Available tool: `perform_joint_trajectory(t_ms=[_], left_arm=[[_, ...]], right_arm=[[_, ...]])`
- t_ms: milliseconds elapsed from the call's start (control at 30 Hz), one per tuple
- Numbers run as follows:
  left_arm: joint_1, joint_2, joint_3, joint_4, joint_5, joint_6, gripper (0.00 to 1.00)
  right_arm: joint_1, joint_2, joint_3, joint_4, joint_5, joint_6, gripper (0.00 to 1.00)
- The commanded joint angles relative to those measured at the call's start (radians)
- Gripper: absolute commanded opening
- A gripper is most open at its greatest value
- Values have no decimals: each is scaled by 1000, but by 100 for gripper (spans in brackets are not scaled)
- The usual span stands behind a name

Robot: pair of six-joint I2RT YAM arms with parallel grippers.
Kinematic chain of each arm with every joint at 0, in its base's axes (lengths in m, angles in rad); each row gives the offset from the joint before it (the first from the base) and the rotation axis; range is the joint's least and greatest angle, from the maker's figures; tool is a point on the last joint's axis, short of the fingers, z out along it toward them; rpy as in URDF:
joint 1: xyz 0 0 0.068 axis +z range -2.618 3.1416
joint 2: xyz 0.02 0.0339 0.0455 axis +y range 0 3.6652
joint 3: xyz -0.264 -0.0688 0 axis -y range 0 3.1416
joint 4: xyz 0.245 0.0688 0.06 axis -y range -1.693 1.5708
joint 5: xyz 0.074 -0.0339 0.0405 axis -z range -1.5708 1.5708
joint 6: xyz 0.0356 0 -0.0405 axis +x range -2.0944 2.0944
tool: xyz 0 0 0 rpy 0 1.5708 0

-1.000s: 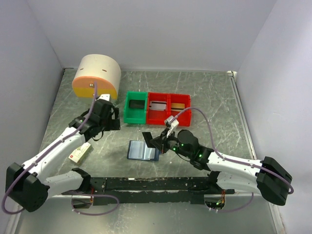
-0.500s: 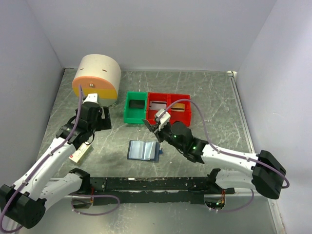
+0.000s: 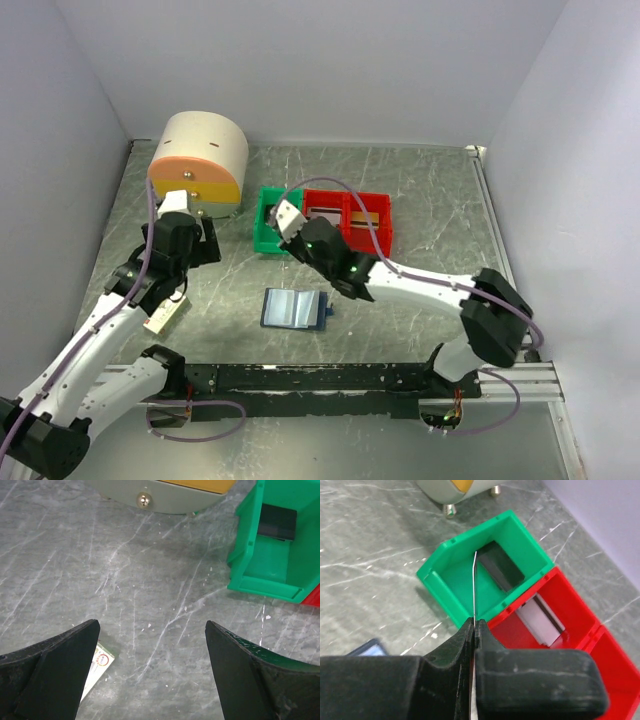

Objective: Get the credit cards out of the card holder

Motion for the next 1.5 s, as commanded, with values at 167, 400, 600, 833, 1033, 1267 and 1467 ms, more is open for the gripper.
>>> perform_joint_trajectory(t_ms=[167,400,600,833,1033,1267,1467], left_arm=[[5,-44,11,-15,-135,-50,100],[9,-86,10,-26,-200,-64,100],[9,-115,-9,2,-184,-46,100],[9,-98,-1,-9,-177,-46,99],[10,-105,1,-12,-178,-50,100],[11,-114,-1,-10,-174,-48,100],[11,-110,-2,-9,-172,-46,100]], right_arm=[[-7,248,269,-45,58,-182,0],[-41,422,407,-87,106,-285,0],[-70,481,427,-93,79,-329,0],[-74,486,409,-102,54,-340,0],[-88,502,432,-147,97,-362,0],[-111,534,482,-173,2,-416,0],[-115,625,550,-159,9,-493,0]])
